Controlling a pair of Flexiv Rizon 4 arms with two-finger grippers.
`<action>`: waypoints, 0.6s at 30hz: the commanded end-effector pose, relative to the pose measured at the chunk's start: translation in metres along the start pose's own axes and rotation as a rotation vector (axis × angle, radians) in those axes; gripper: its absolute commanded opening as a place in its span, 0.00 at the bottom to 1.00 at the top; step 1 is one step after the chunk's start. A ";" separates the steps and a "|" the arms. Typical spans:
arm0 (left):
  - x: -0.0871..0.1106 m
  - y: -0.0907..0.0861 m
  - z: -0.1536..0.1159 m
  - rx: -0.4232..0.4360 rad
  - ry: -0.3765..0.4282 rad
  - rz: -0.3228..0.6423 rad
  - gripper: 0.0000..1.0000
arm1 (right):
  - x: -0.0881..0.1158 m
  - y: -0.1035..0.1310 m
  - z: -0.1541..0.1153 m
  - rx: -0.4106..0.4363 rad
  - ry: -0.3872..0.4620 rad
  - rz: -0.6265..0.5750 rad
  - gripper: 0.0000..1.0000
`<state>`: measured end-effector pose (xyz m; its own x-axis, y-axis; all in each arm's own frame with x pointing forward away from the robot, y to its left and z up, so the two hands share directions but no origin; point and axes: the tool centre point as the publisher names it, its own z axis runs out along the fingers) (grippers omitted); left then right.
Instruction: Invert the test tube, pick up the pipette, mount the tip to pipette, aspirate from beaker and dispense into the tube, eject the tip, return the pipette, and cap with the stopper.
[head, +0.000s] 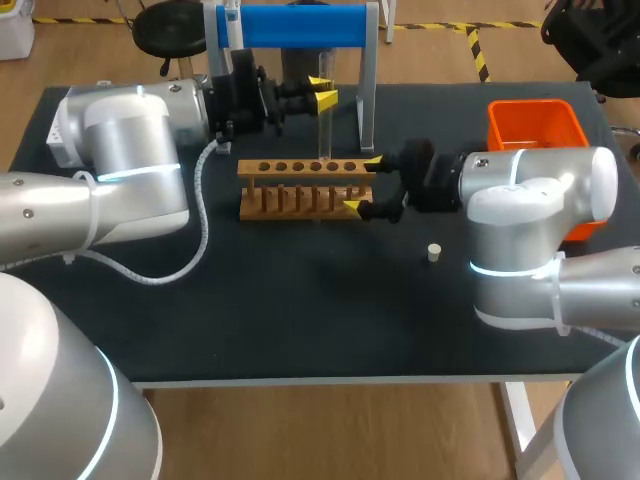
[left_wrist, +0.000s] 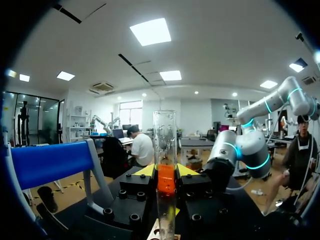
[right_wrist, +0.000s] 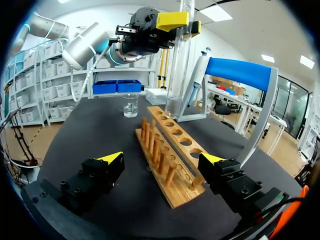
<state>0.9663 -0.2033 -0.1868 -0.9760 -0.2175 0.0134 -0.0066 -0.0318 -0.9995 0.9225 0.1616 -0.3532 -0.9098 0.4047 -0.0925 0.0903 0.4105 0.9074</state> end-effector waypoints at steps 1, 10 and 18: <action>-0.004 0.005 0.004 0.000 0.003 0.004 0.00 | 0.001 -0.001 0.001 -0.003 -0.005 0.000 1.00; -0.010 0.013 0.005 -0.010 0.000 0.010 0.00 | 0.001 -0.001 0.001 -0.003 -0.005 0.000 1.00; -0.012 0.020 0.003 -0.017 -0.007 0.014 0.00 | 0.001 -0.001 0.001 -0.003 -0.005 0.000 1.00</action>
<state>0.9777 -0.2045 -0.2040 -0.9742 -0.2258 0.0011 0.0009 -0.0089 -1.0000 0.9225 0.1616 -0.3532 -0.9097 0.4047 -0.0926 0.0903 0.4105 0.9074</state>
